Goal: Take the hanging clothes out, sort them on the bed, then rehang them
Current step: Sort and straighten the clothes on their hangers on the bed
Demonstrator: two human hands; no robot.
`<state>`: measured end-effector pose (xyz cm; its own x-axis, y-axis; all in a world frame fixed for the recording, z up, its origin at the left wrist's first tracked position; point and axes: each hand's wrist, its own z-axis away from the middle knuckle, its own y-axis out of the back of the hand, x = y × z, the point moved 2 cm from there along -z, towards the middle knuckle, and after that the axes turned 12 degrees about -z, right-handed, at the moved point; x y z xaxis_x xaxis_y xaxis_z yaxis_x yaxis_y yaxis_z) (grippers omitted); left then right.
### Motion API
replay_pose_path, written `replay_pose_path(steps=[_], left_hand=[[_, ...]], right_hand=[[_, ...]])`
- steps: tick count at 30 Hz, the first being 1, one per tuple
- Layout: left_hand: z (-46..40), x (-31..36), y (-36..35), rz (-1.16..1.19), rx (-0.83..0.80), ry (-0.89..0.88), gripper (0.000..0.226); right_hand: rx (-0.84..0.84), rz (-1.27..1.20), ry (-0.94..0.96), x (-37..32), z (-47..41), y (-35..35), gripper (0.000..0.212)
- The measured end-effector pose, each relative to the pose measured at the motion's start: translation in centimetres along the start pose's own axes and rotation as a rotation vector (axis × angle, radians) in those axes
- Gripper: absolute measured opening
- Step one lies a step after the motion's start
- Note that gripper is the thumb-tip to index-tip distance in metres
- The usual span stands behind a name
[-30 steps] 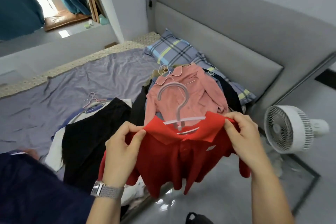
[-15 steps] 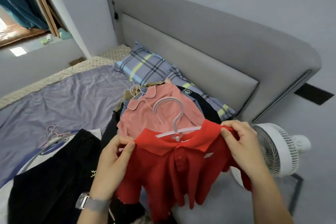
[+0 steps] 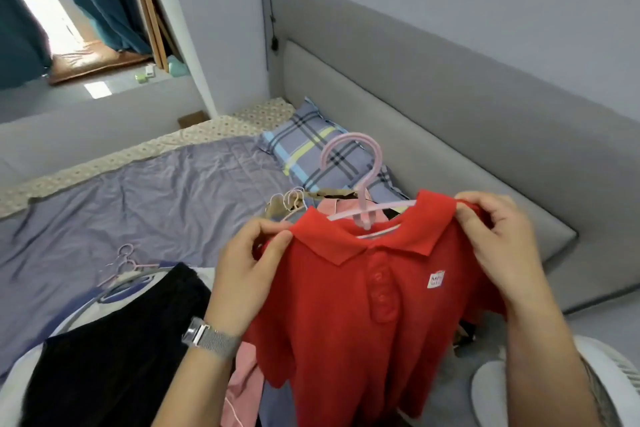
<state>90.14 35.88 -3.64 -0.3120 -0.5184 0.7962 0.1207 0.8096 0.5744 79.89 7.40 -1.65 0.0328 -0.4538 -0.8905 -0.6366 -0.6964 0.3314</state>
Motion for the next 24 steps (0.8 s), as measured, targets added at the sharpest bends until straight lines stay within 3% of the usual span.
replay_pose_path(steps=[2,5,9,13,15,21,24], left_hand=[[-2.2,-0.4,1.0,-0.179,0.165,-0.050,0.007],[-3.2,-2.5,1.6,-0.374,0.328,0.032,0.027],[-1.7,-5.7,0.5,-0.296,0.278,0.303,0.023],[-0.9,-7.3,-0.4,-0.240,0.320,0.433,0.024],[-0.9,-7.5,-0.8,-0.213,0.331,0.492,0.029],[-2.7,-8.1,-2.4,-0.314,0.305,0.522,0.024],[-4.2,-7.9,-3.2,-0.338,0.298,0.513,0.022]], right_hand=[[-0.135,-0.025,0.005,0.1,-4.9,-2.1,0.020],[-0.370,0.028,-0.056,3.0,-10.3,-7.2,0.022],[-0.549,0.213,-0.145,11.1,-12.9,-14.0,0.022],[-0.688,0.379,-0.212,18.3,-14.0,-18.7,0.018],[-0.694,0.486,-0.202,20.4,-14.9,-20.7,0.030],[-0.851,0.761,-0.008,23.5,-17.7,-25.9,0.028],[-0.829,0.852,-0.003,24.3,-18.4,-26.6,0.052]])
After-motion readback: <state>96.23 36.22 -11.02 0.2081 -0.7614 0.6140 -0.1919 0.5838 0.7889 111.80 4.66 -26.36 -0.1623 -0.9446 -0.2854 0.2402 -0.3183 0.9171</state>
